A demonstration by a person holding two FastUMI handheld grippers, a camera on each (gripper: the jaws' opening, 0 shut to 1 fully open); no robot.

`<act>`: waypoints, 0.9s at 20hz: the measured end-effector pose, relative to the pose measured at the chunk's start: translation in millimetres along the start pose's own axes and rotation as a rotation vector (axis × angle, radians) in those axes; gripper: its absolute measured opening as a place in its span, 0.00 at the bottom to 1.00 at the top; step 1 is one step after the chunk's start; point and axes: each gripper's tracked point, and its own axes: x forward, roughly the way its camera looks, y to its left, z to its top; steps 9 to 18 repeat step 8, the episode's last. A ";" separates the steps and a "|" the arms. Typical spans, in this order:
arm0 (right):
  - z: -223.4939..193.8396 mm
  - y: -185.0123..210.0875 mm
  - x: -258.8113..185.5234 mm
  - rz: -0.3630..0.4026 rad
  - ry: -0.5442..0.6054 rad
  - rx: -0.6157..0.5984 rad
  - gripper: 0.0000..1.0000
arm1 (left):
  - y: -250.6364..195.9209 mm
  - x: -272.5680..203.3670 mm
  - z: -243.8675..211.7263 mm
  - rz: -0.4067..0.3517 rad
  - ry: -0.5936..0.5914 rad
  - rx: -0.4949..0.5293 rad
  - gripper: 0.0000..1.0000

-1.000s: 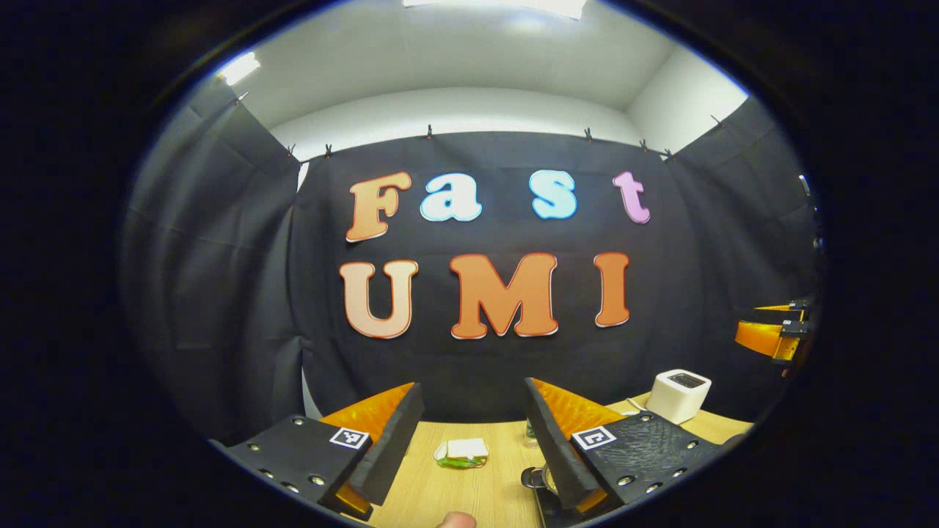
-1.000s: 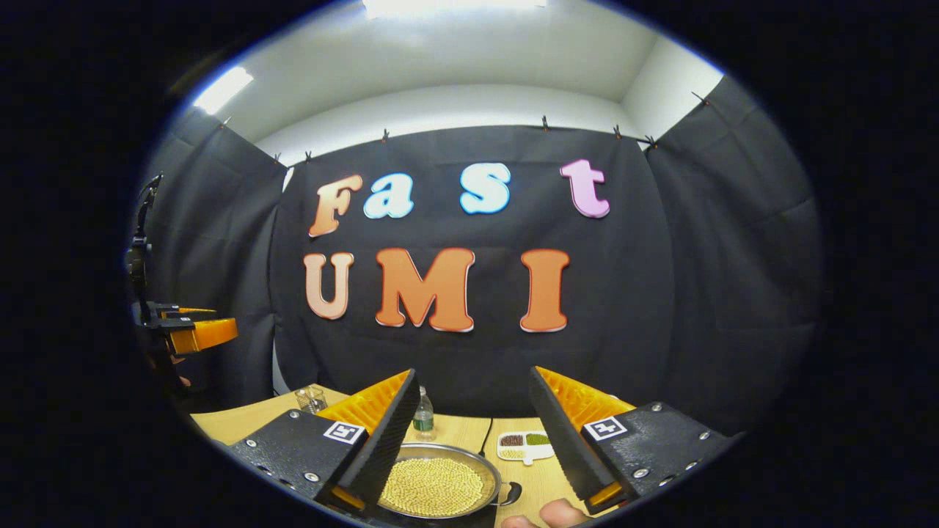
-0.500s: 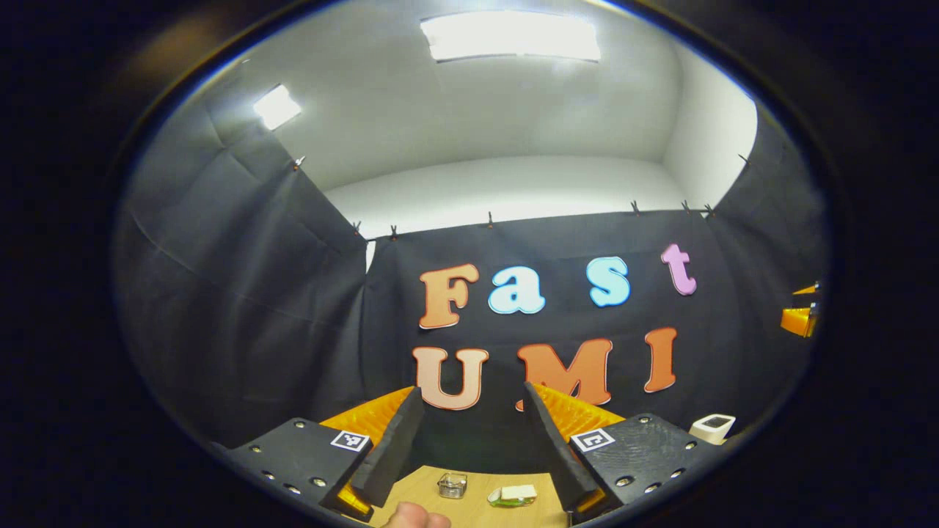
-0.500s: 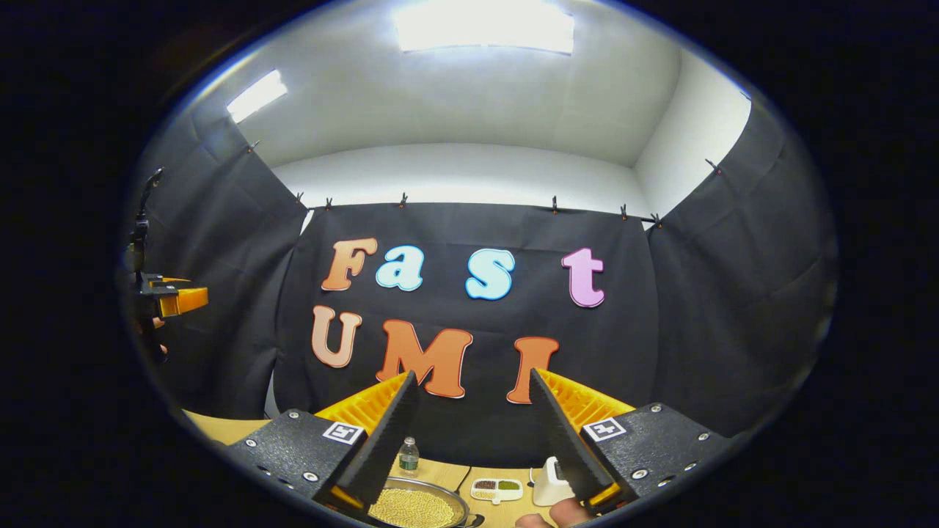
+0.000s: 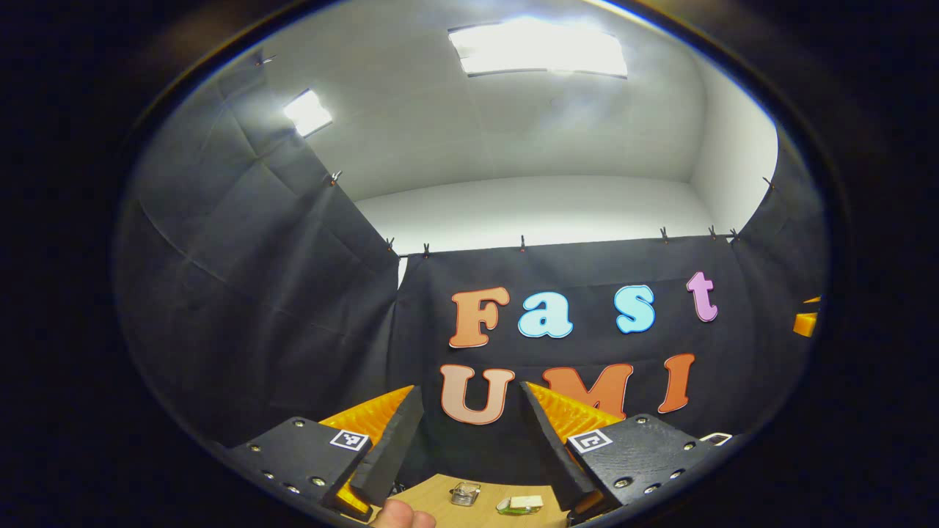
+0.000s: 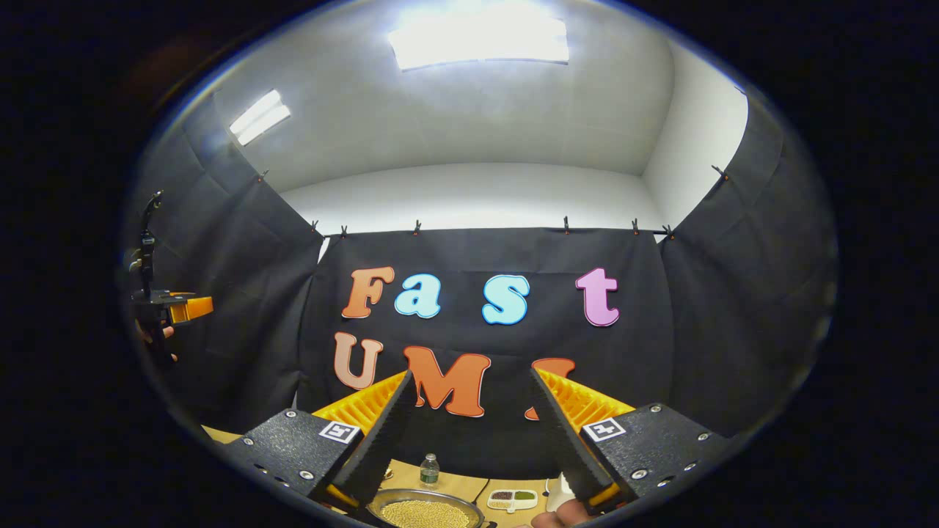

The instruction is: First push the handle of the pot to place it horizontally, then grasp the pot with both hands and set it on the induction cooktop.

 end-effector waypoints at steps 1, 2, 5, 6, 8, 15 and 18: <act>-0.9 -0.7 -0.6 0.000 -0.004 -0.007 0.96 | 1.3 -0.4 1.3 0.001 -0.004 0.010 0.83; -3.5 -0.3 0.3 0.000 -0.008 -0.015 0.95 | 1.1 -1.7 2.7 0.000 -0.008 0.014 0.83; -9.4 4.8 1.2 0.009 -0.007 -0.028 0.95 | -1.1 -0.2 6.0 0.000 -0.024 0.014 0.83; -11.2 7.1 1.2 0.019 -0.003 -0.028 0.95 | -2.8 0.8 3.9 -0.004 -0.023 0.014 0.83; -10.9 9.0 1.3 0.031 -0.001 -0.028 0.95 | -5.7 0.8 2.6 -0.008 -0.022 0.003 0.83; -10.9 9.0 1.3 0.031 -0.001 -0.028 0.95 | -5.7 0.8 2.6 -0.008 -0.022 0.003 0.83; -10.9 9.0 1.3 0.031 -0.001 -0.028 0.95 | -5.7 0.8 2.6 -0.008 -0.022 0.003 0.83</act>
